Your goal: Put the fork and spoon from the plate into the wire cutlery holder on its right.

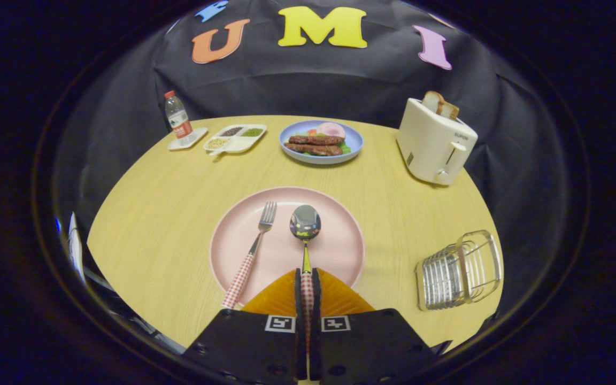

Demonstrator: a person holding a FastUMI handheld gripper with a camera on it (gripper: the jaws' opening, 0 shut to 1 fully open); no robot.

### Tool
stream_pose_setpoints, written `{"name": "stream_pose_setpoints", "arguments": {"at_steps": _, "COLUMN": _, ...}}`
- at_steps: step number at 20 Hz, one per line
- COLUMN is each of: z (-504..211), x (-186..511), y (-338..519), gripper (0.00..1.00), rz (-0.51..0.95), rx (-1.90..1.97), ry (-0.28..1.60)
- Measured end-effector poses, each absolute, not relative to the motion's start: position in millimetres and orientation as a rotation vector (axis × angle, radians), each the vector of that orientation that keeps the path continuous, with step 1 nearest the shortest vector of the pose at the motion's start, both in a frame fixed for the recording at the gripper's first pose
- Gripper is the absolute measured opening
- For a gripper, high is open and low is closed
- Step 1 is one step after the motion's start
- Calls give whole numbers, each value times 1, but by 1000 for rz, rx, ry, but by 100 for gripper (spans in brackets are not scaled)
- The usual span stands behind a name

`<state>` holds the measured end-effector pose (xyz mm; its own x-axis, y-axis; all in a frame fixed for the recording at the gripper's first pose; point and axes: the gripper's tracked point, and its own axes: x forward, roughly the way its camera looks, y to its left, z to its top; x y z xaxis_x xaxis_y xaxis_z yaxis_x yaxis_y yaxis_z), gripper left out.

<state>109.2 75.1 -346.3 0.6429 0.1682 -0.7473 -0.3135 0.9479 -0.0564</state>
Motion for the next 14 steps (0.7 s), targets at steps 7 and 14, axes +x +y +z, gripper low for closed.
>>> {"name": "stream_pose_setpoints", "arguments": {"at_steps": 7, "z": -256, "x": 93, "y": 4, "gripper": 3, "rz": 236, "rx": -301, "ry": 781}}
{"name": "stream_pose_setpoints", "arguments": {"at_steps": 14, "z": -251, "x": 76, "y": -89, "gripper": 2, "rz": 135, "rx": -218, "ry": 975}}
